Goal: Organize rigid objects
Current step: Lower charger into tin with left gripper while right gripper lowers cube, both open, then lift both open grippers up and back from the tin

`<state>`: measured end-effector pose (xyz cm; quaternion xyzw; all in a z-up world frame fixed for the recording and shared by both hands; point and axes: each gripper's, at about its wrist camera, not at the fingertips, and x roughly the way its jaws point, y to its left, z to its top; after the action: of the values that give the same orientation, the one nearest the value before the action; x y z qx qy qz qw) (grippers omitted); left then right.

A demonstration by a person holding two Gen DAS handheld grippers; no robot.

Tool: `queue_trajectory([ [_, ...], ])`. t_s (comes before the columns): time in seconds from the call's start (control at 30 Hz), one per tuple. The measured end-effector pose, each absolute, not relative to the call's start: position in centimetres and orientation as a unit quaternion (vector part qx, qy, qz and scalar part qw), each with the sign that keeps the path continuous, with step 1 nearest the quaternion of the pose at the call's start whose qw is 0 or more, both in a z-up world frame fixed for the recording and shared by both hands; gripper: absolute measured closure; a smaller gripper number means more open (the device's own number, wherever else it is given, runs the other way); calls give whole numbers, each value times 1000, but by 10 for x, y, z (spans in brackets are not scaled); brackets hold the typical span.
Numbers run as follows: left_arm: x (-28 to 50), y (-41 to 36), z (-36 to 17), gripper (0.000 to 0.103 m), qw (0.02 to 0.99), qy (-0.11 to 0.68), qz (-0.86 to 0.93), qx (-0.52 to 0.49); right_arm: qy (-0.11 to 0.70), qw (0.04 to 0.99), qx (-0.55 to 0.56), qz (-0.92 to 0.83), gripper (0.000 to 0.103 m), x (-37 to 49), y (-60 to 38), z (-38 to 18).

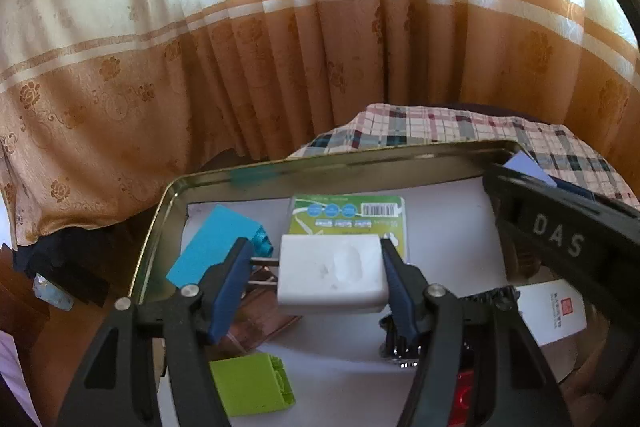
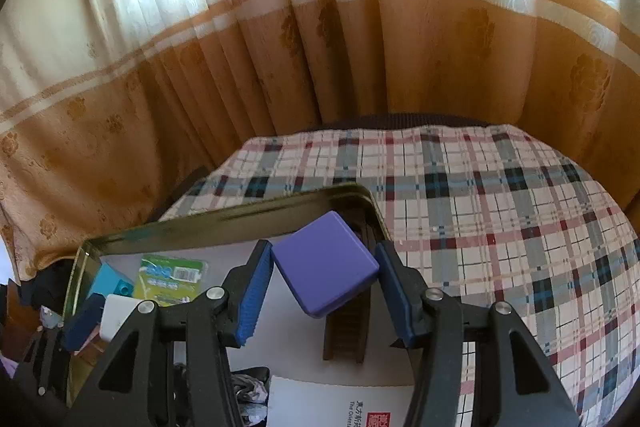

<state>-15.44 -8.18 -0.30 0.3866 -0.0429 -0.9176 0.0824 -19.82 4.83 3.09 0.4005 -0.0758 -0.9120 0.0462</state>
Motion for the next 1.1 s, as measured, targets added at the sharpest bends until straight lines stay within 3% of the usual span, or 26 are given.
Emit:
queue_trajectory([
  [0.3, -157, -80, -4, 37, 88, -51, -915, 391, -66, 82, 445, -889, 47, -211, 41, 19],
  [0.37, -159, -82, -3, 15, 85, -42, -912, 399, -70, 94, 446, -887, 45, -211, 40, 18],
  [0.4, -160, -84, -3, 1, 79, -32, -912, 402, -69, 96, 445, -888, 39, -210, 40, 18],
  [0.43, -160, -86, -2, 0, 73, -20, -913, 401, -67, 98, 443, -889, 31, -209, 39, 18],
  [0.5, -159, -91, -3, 0, 73, 0, -913, 402, -66, 110, 442, -888, 26, -206, 37, 19],
  [1.1, -159, -90, -6, 0, 68, -4, -909, 411, -65, 70, 395, -914, 19, -175, 43, 33],
])
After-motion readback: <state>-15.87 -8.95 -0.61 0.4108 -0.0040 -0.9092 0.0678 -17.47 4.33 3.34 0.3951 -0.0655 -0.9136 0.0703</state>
